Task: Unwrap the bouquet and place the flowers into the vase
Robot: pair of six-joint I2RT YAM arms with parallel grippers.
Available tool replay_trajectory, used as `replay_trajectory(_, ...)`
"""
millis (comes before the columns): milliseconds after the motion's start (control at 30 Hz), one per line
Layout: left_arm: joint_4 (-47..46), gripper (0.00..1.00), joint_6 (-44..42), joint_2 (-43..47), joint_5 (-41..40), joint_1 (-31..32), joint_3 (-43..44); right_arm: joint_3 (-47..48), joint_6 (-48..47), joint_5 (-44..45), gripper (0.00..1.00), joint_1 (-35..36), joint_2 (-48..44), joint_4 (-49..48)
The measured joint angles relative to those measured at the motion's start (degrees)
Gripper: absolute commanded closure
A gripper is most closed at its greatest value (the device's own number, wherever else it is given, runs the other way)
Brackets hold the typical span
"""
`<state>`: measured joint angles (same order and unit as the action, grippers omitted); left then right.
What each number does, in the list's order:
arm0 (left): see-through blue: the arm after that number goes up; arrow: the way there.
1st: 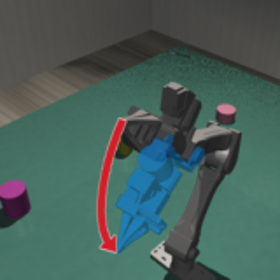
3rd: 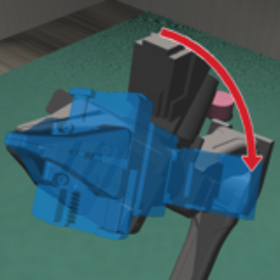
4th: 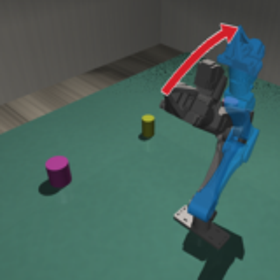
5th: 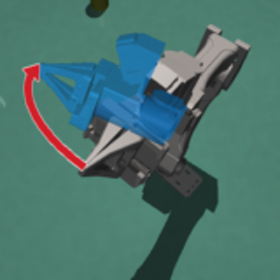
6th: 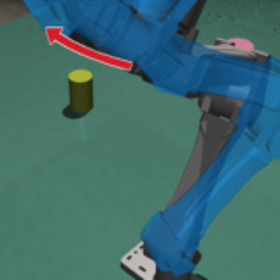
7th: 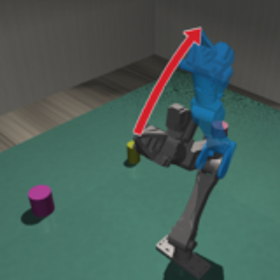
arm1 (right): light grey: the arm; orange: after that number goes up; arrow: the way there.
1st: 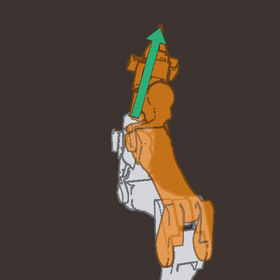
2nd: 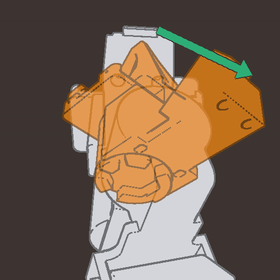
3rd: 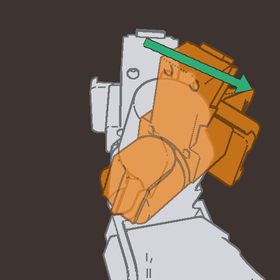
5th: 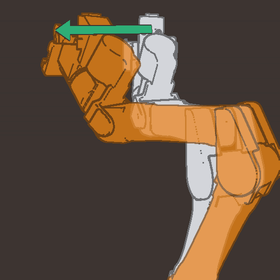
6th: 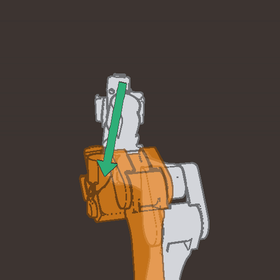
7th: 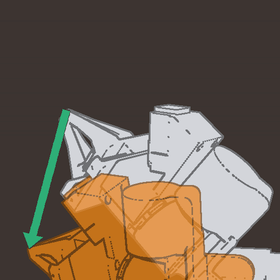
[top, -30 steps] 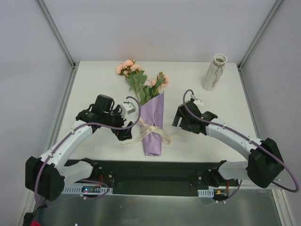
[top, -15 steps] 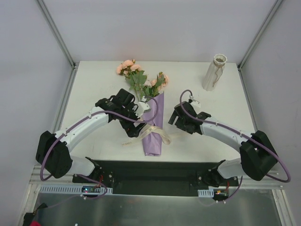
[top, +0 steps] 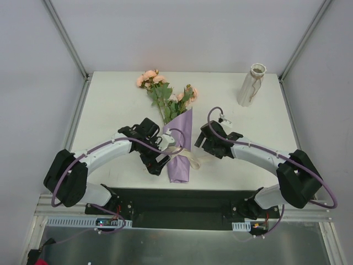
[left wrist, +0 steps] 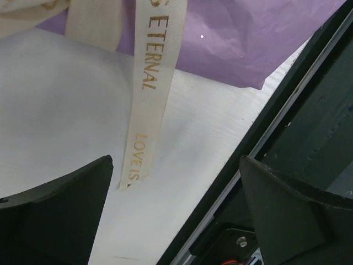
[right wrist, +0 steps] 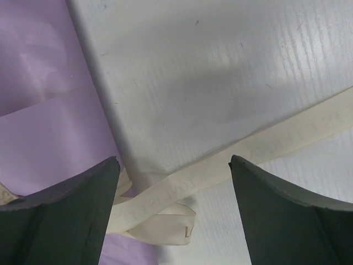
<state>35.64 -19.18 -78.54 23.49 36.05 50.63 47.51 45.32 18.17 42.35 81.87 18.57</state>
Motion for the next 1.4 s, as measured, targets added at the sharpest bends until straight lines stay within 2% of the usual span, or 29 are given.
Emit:
replay_trajectory(433, -14.67, 0.01, -1.31, -8.72, -0.33, 0.79, -2.03, -2.34, 4.11, -0.87, 0.17, 0.13, 0.48, -2.32)
replay_trajectory(533, -16.85, 0.16, -1.66, -10.69, -1.31, 1.46, -1.64, -3.1, 4.85, -0.98, 0.18, 0.13, 0.48, -2.95)
replay_trajectory(567, -17.35, 0.32, -1.84, -10.84, -1.49, 1.51, -1.42, -3.39, 5.07, -1.07, 0.18, 0.13, 0.48, -3.08)
replay_trajectory(667, -18.47, 0.59, -2.54, -11.21, -1.75, 1.51, -1.16, -4.02, 5.53, -1.27, 0.19, 0.15, 0.48, -3.37)
replay_trajectory(700, -18.62, 0.73, -2.67, -11.21, -1.99, 1.51, -1.16, -4.04, 5.7, -1.42, 0.2, 0.15, 0.48, -3.39)
replay_trajectory(767, -18.95, 0.86, -2.54, -11.19, -2.71, 1.53, -1.16, -4.04, 6.16, -1.97, 0.2, 0.28, 0.57, -3.67)
replay_trajectory(800, -19.06, 0.97, -2.47, -11.19, -3.04, 1.53, -1.16, -4.04, 6.54, -2.25, 0.21, 0.5, 0.74, -4.0)
replay_trajectory(833, -19.12, 1.0, -2.45, -11.08, -3.26, 1.51, -1.18, -4.04, 6.78, -2.54, 0.21, 0.74, 1.01, -4.22)
replay_trajectory(1133, -17.86, 1.0, -2.27, -3.39, -6.03, 1.51, -1.57, -2.71, 9.49, -2.6, 0.23, 5.49, 4.31, -4.66)
replay_trajectory(1400, -15.47, 1.0, -2.29, -1.92, -6.29, 1.53, -1.09, -2.27, 11.61, -2.51, 0.14, 5.66, 1.9, 1.84)
